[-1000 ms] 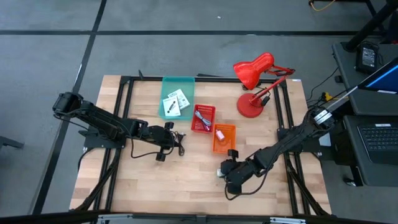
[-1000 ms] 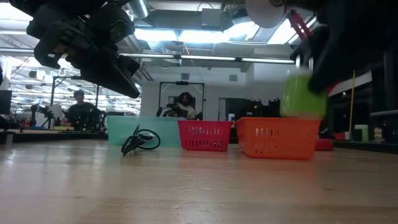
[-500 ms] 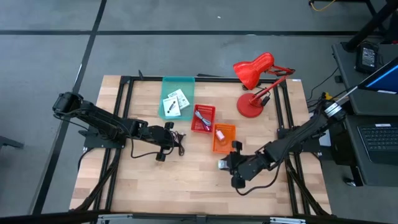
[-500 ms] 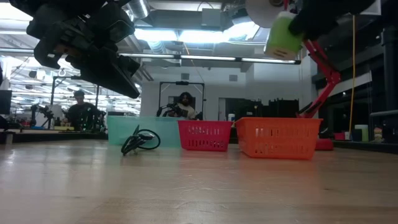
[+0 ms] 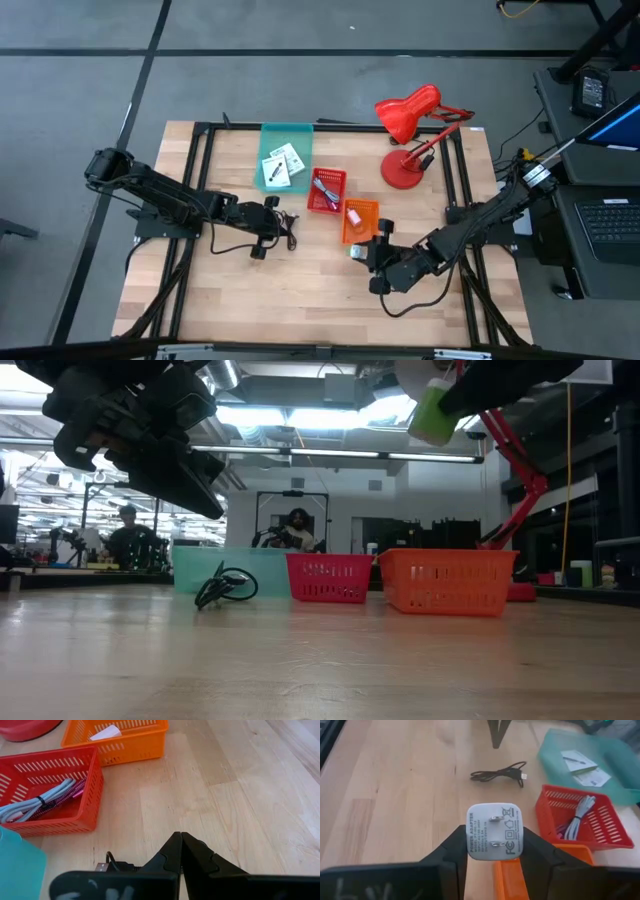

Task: Pick and place items into bin
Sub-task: Put the green charger adapter into the orange basket, then put the black charger cable into the red basket

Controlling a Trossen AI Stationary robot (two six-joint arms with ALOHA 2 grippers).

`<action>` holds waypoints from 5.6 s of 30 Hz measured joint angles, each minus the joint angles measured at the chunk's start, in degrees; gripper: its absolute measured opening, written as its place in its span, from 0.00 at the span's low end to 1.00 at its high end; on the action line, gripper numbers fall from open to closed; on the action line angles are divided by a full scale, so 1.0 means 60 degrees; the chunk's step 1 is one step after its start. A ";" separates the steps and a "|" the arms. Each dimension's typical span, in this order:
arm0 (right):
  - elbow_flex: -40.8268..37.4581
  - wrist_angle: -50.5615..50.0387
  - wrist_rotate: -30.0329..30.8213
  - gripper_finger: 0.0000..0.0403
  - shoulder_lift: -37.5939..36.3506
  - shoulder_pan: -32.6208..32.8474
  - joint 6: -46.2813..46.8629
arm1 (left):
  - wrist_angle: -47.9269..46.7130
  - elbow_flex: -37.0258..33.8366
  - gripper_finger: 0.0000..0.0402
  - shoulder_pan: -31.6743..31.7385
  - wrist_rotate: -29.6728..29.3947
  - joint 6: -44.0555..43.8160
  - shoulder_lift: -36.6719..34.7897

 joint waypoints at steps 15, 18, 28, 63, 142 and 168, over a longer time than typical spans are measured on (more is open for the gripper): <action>-0.0007 -0.1875 0.1106 0.30 0.0004 0.0084 0.2023 | 0.0000 0.0000 0.01 0.0003 0.0000 0.0004 -0.0003; -0.0007 -0.2054 0.1369 0.30 0.0004 0.0038 0.2045 | 0.0000 0.0000 0.01 0.0002 -0.0014 0.0004 0.0000; -0.0007 -0.2617 0.0652 0.30 0.0242 -0.0637 0.2760 | 0.0000 0.0000 0.01 -0.0001 -0.0025 0.0004 -0.0001; -0.0007 -0.2683 -0.0502 0.37 0.2131 -0.1742 0.3238 | 0.0000 0.0000 0.01 0.0001 -0.0033 0.0004 -0.0002; -0.4251 1.0230 0.1181 0.03 0.0594 -0.0357 -0.3993 | -0.1638 0.2932 0.01 -0.3010 -0.4015 -0.4064 0.1079; -0.4255 1.0200 0.1175 0.03 0.0594 -0.0357 -0.3997 | -0.5616 0.5169 0.12 -0.2478 -0.3231 -0.8968 0.3144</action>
